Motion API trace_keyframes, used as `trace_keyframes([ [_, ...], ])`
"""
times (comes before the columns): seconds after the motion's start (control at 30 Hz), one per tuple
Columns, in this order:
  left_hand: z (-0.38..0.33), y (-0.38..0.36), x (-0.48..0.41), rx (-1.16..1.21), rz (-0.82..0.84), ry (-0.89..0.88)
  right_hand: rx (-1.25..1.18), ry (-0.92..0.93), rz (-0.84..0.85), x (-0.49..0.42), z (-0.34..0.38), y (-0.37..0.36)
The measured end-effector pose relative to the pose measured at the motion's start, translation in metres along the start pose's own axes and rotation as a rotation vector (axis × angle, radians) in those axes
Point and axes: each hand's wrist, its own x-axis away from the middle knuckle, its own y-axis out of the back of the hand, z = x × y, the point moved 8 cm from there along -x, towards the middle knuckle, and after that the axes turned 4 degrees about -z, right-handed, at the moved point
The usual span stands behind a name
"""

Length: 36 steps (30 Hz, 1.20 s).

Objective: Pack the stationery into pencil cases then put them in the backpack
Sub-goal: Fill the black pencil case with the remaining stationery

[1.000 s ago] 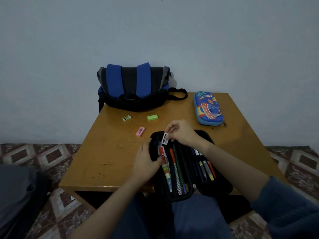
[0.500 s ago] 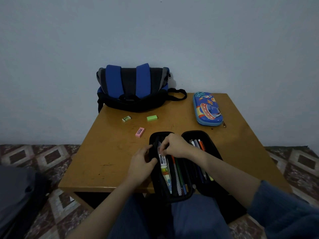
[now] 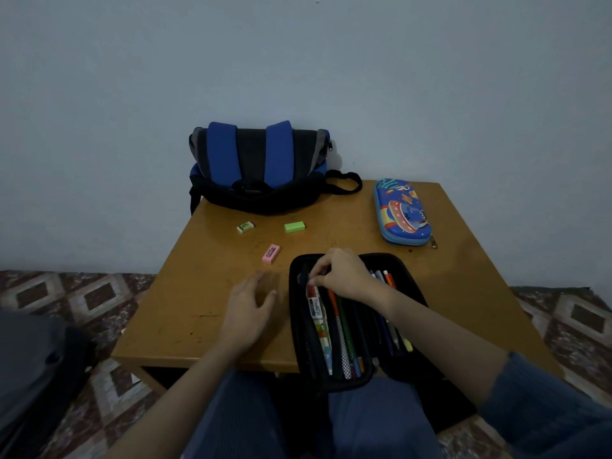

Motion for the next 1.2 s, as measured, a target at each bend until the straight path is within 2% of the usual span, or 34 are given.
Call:
trace_keyframes([
  [0.13, 0.037, 0.016, -0.010, -0.284, 0.025, -0.023, -0.022, 0.021, -0.076, -0.015, 0.012, 0.007],
  [0.2, 0.050, 0.017, -0.009, -0.338, 0.049, -0.021, -0.007, 0.024, -0.088, -0.023, 0.018, 0.004],
  [0.47, 0.052, 0.020, -0.008, -0.300, -0.011, -0.034, 0.175, 0.118, -0.053, -0.065, 0.040, -0.026],
  [0.63, 0.049, 0.021, -0.008, -0.274, -0.028, -0.042, 0.164, 0.036, -0.085, -0.084, 0.039, -0.037],
  [0.73, 0.051, 0.022, -0.007, -0.268, -0.033, -0.039, 0.195, -0.015, -0.027, -0.090, 0.037, -0.049],
  [1.0, 0.054, 0.020, -0.010, -0.270, -0.030, -0.032, 0.127, -0.016, -0.070, -0.086, 0.034, -0.053],
  [1.2, 0.054, 0.021, -0.010, -0.261, -0.037, -0.037, -0.009, 0.011, -0.174, -0.078, 0.030, -0.034],
])
